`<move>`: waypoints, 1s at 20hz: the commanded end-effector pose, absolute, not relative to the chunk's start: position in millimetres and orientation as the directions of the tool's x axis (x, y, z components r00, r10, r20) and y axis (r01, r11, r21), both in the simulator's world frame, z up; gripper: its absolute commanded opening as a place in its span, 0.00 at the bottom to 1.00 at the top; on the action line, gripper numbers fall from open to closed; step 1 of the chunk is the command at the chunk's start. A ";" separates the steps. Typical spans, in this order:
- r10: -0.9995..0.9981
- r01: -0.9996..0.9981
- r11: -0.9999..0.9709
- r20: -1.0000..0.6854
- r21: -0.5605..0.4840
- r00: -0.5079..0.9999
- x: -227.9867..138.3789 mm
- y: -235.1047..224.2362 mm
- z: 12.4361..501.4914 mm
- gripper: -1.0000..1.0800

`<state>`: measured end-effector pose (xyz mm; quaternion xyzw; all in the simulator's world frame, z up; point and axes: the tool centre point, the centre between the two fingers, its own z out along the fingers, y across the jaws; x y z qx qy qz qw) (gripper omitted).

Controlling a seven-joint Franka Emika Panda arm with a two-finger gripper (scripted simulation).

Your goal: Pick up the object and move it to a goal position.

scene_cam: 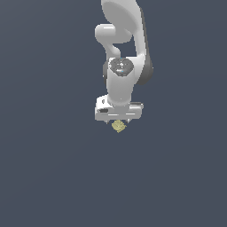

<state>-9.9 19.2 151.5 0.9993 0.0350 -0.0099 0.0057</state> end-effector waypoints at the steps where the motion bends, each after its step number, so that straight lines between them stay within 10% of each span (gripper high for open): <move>1: 0.070 0.070 -0.997 -0.020 0.011 0.997 -9.9 19.2 151.5 0.96; 20: 0.067 0.067 -0.998 -0.038 -0.010 0.997 -18.5 4.7 141.2 0.96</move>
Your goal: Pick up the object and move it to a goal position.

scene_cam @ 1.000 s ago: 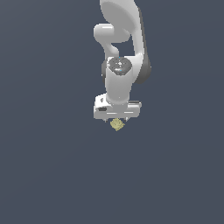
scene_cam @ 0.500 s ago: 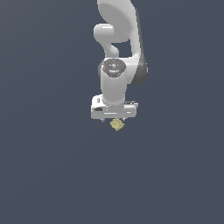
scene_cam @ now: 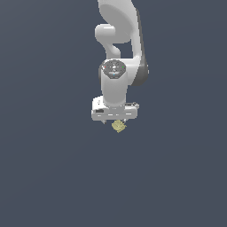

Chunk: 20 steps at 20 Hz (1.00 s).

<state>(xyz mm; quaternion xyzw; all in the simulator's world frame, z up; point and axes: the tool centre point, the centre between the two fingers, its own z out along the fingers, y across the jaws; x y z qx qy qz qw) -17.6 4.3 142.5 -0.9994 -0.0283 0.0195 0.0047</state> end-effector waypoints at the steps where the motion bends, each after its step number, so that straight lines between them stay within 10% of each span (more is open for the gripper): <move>1: 0.077 0.077 -0.997 -0.038 -0.010 0.996 -19.2 5.2 140.0 0.96; 20: 0.491 0.491 -0.871 -0.009 -0.003 0.871 -53.9 25.0 95.6 0.96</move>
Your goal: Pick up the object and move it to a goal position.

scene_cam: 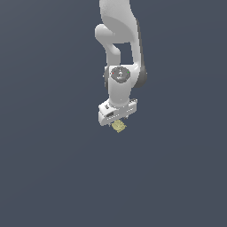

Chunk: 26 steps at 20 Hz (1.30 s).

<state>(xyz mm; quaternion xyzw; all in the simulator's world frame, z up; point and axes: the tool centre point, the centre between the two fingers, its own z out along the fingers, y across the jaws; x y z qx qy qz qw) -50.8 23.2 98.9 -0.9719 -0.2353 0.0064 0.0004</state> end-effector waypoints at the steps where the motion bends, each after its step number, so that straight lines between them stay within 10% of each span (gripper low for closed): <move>1: 0.509 0.509 -0.861 -0.008 -0.002 0.861 -55.8 26.1 93.7 0.96; 26: 0.607 0.607 -0.795 0.000 0.000 0.795 -67.6 32.4 43.4 0.96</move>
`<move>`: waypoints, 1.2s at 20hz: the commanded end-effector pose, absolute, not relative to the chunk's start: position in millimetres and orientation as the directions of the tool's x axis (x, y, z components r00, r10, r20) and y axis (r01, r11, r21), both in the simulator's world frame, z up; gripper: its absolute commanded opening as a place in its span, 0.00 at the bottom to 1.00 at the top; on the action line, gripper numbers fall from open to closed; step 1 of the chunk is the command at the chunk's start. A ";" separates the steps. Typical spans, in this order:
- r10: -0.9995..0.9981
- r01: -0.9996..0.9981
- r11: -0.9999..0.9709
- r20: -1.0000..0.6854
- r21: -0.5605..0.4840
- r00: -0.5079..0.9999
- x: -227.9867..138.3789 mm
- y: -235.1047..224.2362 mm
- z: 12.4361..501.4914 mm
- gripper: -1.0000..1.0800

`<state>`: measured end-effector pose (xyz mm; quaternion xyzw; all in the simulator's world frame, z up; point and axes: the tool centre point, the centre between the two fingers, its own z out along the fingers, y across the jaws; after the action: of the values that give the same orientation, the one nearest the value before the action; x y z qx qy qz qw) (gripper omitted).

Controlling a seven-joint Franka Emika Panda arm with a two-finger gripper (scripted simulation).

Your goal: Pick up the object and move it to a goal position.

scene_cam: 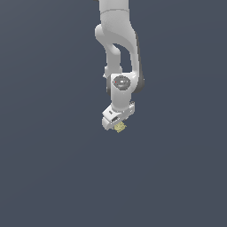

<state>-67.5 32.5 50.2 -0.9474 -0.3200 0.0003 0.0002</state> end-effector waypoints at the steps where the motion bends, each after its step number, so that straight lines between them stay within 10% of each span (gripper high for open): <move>1: 0.607 0.607 -0.794 0.000 0.000 0.794 -67.5 32.6 40.2 0.96; 6: 0.607 0.607 -0.794 0.000 0.000 0.794 -66.9 32.3 33.1 0.96; 7: 0.607 0.607 -0.794 0.000 0.000 0.794 -66.9 32.3 33.1 0.00; 24: 0.603 0.603 -0.798 0.013 0.012 0.798 -50.8 27.3 42.8 0.00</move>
<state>-53.9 27.8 42.2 -0.9480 -0.3180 -0.0081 -0.0037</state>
